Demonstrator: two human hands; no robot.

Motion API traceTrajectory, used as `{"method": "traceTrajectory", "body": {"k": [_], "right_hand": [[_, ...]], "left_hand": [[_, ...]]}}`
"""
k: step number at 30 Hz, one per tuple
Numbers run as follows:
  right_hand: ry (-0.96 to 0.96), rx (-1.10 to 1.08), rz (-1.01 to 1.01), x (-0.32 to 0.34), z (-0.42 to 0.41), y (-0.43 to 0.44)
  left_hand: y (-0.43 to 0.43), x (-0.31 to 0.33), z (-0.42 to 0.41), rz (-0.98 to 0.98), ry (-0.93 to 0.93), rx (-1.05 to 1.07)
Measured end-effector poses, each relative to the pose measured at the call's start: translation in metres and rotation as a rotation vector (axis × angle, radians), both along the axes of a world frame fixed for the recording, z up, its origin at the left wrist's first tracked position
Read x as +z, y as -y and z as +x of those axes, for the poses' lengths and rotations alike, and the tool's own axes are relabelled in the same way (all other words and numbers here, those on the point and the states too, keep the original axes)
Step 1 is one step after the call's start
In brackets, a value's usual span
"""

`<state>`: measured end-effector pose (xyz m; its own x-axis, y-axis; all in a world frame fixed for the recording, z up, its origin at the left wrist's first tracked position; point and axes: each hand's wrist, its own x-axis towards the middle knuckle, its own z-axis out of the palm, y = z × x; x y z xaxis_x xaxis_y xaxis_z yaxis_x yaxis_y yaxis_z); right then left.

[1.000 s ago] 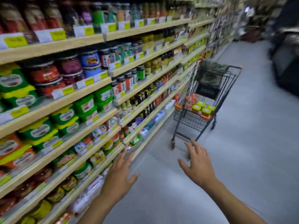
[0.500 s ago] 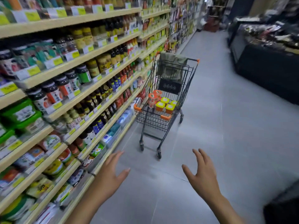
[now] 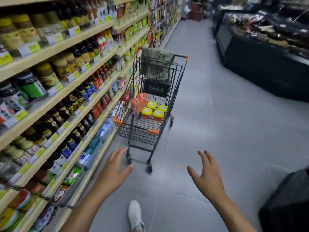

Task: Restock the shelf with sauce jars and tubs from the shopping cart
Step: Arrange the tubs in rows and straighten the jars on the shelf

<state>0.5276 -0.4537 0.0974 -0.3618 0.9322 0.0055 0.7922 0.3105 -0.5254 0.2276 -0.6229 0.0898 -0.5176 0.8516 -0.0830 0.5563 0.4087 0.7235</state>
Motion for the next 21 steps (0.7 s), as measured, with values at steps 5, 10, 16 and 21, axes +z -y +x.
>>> {"method": "traceTrajectory", "body": {"k": [5,10,16,21], "right_hand": [[-0.057,-0.058,-0.07,-0.004,-0.06,-0.078],[-0.252,-0.163,-0.217,-0.003,-0.13,-0.15],[-0.336,-0.192,-0.318,-0.008,-0.197,-0.222],[-0.319,-0.155,-0.384,-0.023,-0.24,-0.281]], "left_hand": [[-0.087,-0.01,-0.067,-0.009,0.041,-0.044],[-0.167,-0.015,-0.125,-0.021,0.112,-0.069],[-0.25,-0.019,-0.169,-0.073,0.184,-0.066],[-0.311,-0.031,-0.194,-0.15,0.209,-0.038]]}}
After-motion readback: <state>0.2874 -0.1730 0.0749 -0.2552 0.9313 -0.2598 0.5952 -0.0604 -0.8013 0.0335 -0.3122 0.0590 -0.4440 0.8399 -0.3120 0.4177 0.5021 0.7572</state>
